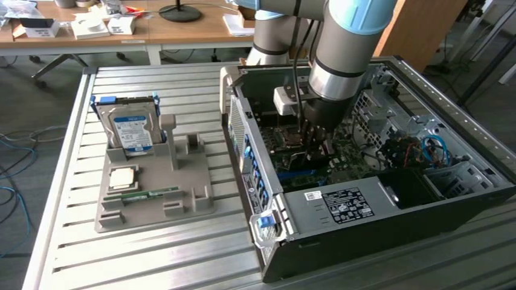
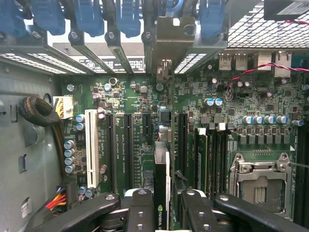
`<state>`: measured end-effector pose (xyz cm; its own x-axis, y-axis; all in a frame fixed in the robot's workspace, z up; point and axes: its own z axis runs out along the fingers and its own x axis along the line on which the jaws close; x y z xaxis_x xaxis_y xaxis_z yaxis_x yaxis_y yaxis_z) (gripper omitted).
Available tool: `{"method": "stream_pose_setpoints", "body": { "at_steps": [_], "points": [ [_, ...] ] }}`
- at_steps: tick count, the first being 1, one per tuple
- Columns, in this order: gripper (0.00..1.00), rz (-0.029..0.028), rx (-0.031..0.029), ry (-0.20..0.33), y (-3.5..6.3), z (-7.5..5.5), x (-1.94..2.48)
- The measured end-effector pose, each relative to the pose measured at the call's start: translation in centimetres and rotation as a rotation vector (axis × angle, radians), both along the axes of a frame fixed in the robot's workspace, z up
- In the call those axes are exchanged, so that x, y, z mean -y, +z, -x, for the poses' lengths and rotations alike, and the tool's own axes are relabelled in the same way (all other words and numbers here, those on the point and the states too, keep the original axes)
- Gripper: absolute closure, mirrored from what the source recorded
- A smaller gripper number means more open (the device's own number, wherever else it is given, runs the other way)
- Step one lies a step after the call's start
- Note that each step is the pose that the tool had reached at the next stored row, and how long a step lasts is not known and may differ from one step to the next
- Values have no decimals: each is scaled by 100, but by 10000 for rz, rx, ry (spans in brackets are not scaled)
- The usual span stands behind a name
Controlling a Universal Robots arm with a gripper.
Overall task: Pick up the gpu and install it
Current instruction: 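Insert the gpu into the slot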
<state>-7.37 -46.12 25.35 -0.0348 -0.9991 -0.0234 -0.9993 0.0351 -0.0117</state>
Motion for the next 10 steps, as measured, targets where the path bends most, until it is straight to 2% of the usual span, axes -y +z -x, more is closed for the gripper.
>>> {"method": "stream_pose_setpoints", "body": {
  "at_steps": [10],
  "points": [
    [74, 1, -1, 1, -5, 0, -2]
  ]
}}
